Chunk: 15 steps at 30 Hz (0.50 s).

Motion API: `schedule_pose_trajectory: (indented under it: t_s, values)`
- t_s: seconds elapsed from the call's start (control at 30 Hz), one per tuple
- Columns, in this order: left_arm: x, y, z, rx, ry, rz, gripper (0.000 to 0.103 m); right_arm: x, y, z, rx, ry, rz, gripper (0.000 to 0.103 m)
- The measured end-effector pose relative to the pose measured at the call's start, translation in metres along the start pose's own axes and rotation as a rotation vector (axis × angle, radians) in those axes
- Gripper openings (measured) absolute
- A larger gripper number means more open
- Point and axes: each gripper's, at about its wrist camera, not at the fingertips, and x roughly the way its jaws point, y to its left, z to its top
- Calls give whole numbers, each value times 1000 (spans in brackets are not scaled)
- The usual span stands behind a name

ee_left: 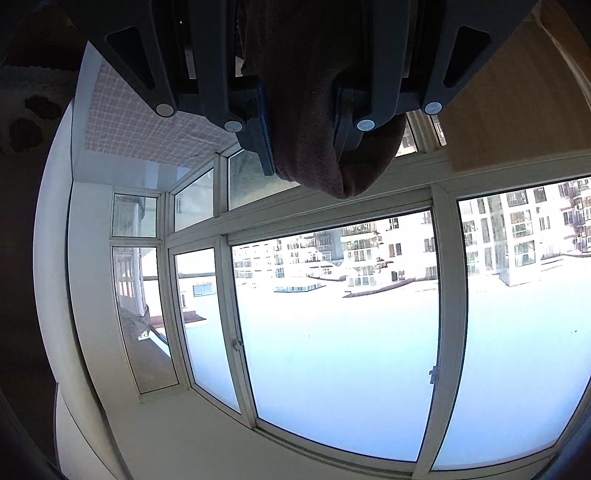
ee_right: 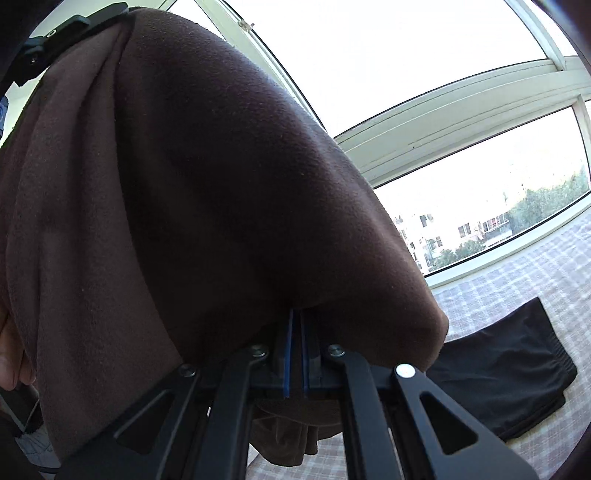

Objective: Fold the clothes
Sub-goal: 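Lift the brown garment with both tools and carry it past the black shorts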

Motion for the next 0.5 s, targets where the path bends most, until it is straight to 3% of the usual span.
schedule_pose_trajectory:
  t_s: [0.13,0.3,0.4,0.5]
  values:
    - [53,-60,51,23,-88,-78,24,-58,-59,74,-52,-106,-100,4]
    - [149,-130,73,-1,-146,-80,25,-120,-162,155,-135,-111,-308,4]
    - [225,-166,51,-27,-76,-38,28,-137,-233,173,-168,-10,-497,4]
    - [301,-191,6,-78,72,13,33,-153,-302,166,-152,101,-662,5]
